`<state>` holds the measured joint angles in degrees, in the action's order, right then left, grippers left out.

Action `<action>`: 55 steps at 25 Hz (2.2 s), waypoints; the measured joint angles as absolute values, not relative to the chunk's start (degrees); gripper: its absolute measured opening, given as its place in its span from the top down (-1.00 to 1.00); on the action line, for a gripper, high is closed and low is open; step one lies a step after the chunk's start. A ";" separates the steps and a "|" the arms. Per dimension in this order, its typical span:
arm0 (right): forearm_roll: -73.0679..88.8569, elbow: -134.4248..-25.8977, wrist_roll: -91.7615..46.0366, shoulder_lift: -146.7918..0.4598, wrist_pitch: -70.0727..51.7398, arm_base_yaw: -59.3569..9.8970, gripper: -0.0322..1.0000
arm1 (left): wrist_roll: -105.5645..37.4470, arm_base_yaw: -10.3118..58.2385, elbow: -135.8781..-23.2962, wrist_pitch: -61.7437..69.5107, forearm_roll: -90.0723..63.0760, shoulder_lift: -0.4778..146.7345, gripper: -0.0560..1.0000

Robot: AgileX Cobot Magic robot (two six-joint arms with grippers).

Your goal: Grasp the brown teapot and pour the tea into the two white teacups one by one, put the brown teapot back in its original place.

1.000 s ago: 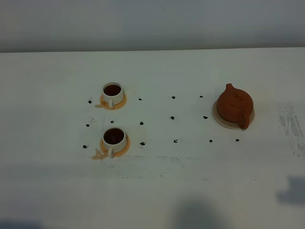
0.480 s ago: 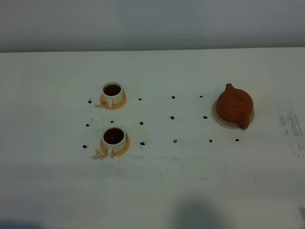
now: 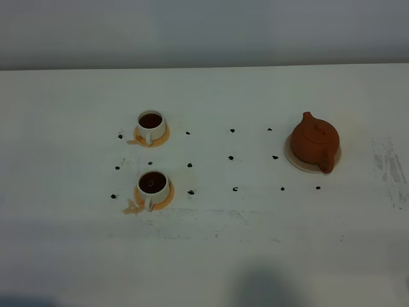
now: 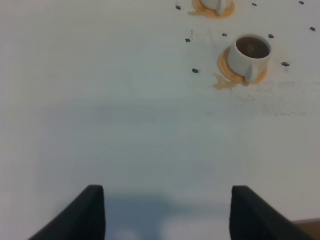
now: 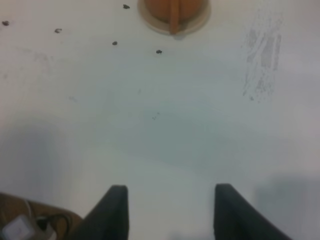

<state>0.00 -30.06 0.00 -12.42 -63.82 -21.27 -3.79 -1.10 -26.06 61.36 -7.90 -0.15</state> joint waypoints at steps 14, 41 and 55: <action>0.99 -30.06 -3.42 -0.45 -63.82 -11.45 0.19 | -3.79 -1.10 -26.06 61.36 -7.90 -0.15 -0.08; 0.99 -30.00 -3.64 0.38 -63.82 -8.52 0.20 | -3.74 -1.10 -26.06 61.36 -7.90 -0.15 -0.08; 0.99 -30.00 -3.64 0.38 -63.82 -4.57 0.20 | -3.74 -1.10 -26.06 61.36 -7.90 -0.20 -0.08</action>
<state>0.99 -30.00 -3.64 0.38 -63.82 -4.57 -3.74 -1.10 -26.06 61.36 -7.90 -0.20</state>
